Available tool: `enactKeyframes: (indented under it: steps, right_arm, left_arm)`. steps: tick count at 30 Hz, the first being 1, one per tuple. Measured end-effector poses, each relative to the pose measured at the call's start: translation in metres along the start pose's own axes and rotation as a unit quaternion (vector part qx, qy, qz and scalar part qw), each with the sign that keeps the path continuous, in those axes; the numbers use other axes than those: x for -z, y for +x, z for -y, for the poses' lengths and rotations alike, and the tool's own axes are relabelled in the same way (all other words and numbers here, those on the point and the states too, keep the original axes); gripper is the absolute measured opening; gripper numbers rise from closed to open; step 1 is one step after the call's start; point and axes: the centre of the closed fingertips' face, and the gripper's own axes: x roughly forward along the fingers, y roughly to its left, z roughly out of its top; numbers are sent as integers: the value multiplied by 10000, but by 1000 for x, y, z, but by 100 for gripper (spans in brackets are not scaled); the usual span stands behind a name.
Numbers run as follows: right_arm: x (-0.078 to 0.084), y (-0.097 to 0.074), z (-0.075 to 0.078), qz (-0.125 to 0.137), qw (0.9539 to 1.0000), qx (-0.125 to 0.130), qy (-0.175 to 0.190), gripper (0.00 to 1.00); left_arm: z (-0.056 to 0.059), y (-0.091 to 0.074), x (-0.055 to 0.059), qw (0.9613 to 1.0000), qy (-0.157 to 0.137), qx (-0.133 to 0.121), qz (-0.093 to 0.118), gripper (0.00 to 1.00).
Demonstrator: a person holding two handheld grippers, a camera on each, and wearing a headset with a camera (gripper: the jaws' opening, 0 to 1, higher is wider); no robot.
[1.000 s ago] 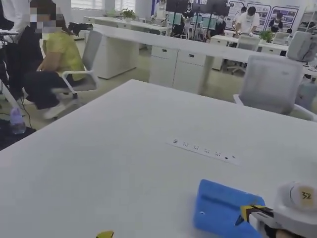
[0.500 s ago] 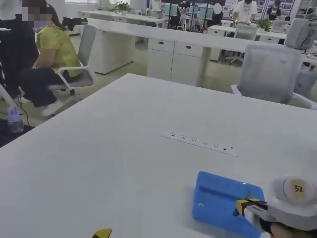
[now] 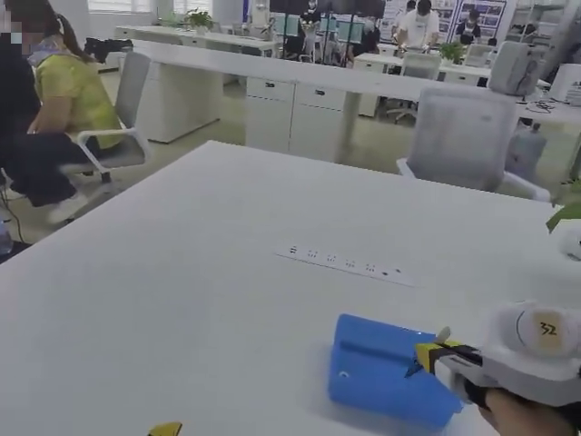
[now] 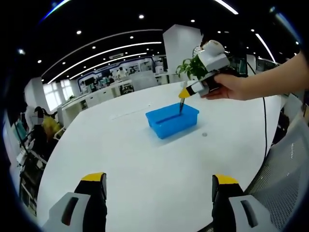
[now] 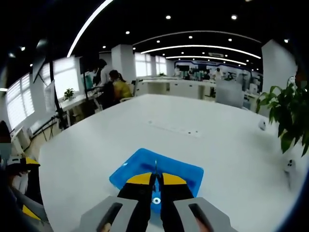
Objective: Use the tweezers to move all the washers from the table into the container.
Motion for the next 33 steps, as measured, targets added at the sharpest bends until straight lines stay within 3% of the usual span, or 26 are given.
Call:
enactKeyframes:
  steps: [4,10,12,24,33]
  right_arm:
    - [-8,-20,-3,170,9998,21,-136,2]
    - [-3,-41,-6,249,9997,-14,-46,2]
    - [5,-44,-6,212,9996,-63,166,2]
    - [64,-49,-4,-174,9983,96,545,2]
    - [87,-46,-2,-405,9967,111,694,2]
  left_arm:
    - [0,-1,-3,10000,-5,-3,68,92]
    - [0,-1,-1,10000,-28,0,30,92]
    - [-1,-1,-1,10000,-34,-9,9,92]
    - [-6,1,3,9998,-110,-126,-88,91]
    - [-9,3,6,9996,-107,-211,-168,92]
